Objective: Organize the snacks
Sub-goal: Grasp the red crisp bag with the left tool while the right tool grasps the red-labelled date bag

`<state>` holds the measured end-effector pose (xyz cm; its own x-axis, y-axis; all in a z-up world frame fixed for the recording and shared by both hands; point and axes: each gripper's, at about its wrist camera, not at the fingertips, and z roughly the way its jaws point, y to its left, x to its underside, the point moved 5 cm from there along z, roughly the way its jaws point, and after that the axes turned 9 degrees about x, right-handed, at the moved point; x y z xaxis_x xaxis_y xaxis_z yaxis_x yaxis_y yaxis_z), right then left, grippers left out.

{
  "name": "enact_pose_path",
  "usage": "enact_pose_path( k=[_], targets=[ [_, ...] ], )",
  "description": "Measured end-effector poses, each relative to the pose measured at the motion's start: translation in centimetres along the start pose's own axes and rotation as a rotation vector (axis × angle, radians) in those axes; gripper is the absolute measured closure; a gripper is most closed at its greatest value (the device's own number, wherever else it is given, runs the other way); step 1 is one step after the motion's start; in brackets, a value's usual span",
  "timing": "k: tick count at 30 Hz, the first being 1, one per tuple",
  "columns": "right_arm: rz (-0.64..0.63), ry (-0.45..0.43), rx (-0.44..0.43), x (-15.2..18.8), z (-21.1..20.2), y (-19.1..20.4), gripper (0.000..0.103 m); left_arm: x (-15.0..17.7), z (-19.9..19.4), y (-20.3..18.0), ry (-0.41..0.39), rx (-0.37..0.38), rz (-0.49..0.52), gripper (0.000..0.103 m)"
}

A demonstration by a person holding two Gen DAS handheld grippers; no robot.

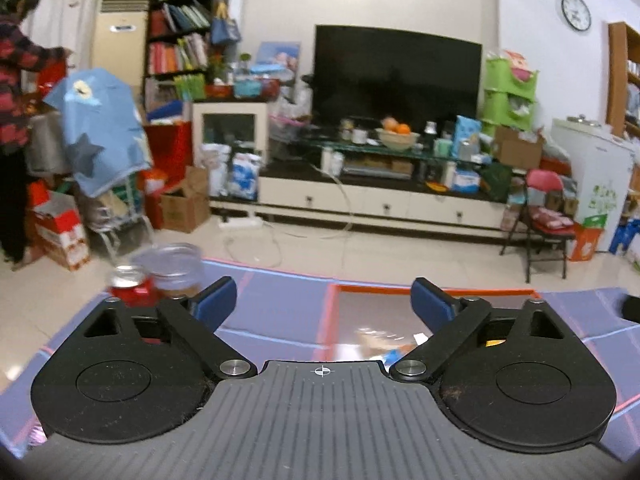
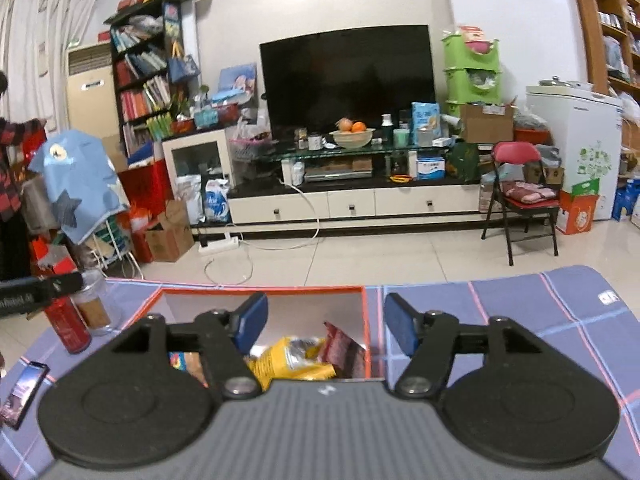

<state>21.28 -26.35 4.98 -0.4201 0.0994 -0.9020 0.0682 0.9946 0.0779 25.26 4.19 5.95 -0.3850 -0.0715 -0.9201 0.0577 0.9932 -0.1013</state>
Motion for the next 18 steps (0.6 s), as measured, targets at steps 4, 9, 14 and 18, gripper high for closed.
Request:
enact_pose_path(
  k=[4,9,14,18],
  targets=[
    [-0.071,0.069,0.004,5.6,-3.1,-1.3,0.032,1.5,-2.6,4.3,0.029,-0.019,-0.05,0.032],
    [-0.139,0.179,-0.025,10.6,-4.6,-0.7,0.031,3.5,-5.6,7.9,0.072,0.041,-0.114,0.031],
    [-0.239,0.259,-0.035,13.4,-3.1,1.2,0.015,7.8,-7.4,9.2,0.178,0.063,-0.182,0.025],
    [-0.236,0.288,-0.048,14.2,-2.7,1.4,0.009,11.3,-6.4,9.2,0.304,0.049,-0.286,0.025]
  ],
)
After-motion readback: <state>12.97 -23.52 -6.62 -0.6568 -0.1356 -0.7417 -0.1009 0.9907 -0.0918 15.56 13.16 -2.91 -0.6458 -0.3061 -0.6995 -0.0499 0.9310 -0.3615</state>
